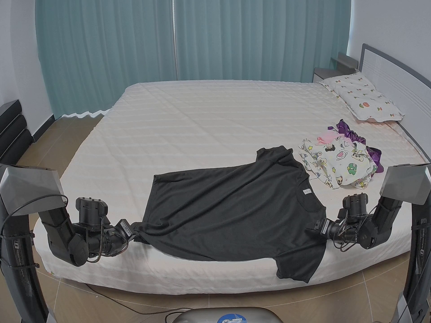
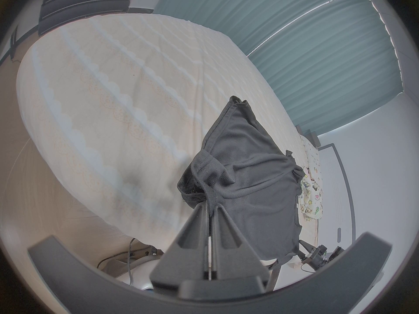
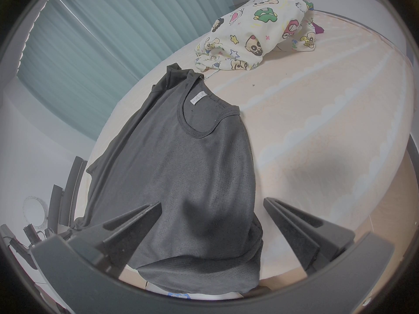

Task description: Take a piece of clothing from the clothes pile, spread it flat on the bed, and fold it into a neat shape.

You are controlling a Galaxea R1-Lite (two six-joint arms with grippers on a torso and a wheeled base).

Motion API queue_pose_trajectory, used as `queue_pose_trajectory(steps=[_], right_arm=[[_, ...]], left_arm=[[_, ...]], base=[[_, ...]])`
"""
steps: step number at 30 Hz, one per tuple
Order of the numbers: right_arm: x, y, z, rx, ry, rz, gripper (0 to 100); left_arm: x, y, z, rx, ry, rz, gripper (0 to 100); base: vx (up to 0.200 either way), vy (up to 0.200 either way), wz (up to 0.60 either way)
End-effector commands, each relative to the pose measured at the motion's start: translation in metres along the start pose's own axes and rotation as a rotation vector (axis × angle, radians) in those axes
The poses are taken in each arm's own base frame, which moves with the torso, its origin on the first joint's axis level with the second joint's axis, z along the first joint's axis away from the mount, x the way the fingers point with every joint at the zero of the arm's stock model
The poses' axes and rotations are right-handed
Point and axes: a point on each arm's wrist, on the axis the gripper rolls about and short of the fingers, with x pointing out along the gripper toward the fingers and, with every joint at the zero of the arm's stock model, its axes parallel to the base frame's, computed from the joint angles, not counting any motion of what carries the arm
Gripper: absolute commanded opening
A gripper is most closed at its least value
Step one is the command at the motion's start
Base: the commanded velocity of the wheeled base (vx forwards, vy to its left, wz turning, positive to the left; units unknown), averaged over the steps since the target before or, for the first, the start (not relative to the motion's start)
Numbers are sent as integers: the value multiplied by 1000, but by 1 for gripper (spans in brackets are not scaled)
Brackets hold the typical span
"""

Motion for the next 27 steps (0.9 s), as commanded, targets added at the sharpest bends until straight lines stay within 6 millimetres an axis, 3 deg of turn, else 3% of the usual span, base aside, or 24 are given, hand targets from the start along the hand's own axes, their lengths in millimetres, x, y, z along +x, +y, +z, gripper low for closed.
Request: queue_pose_trajectory(steps=[1, 2, 9, 14, 19, 27], right_arm=[[3, 2, -4, -7, 15, 5, 100], [3, 4, -7, -13, 21, 9, 0], [3, 5, 3, 8, -19, 26, 0], [14, 11, 33, 136, -180, 105, 0], [29, 11, 34, 182, -226, 114, 0], [38, 16, 40, 166, -363, 166, 0]], left_arm=[[0, 0, 0, 1, -1, 0, 0], [0, 0, 0, -1, -1, 0, 0], [0, 0, 0, -1, -1, 0, 0], [0, 0, 0, 0, 0, 1, 0], [0, 0, 0, 1, -1, 0, 0], [0, 0, 0, 1, -1, 0, 0]], base=[[0, 0, 0], [0, 0, 0], [0, 0, 0], [0, 0, 0], [0, 0, 0], [0, 0, 0]])
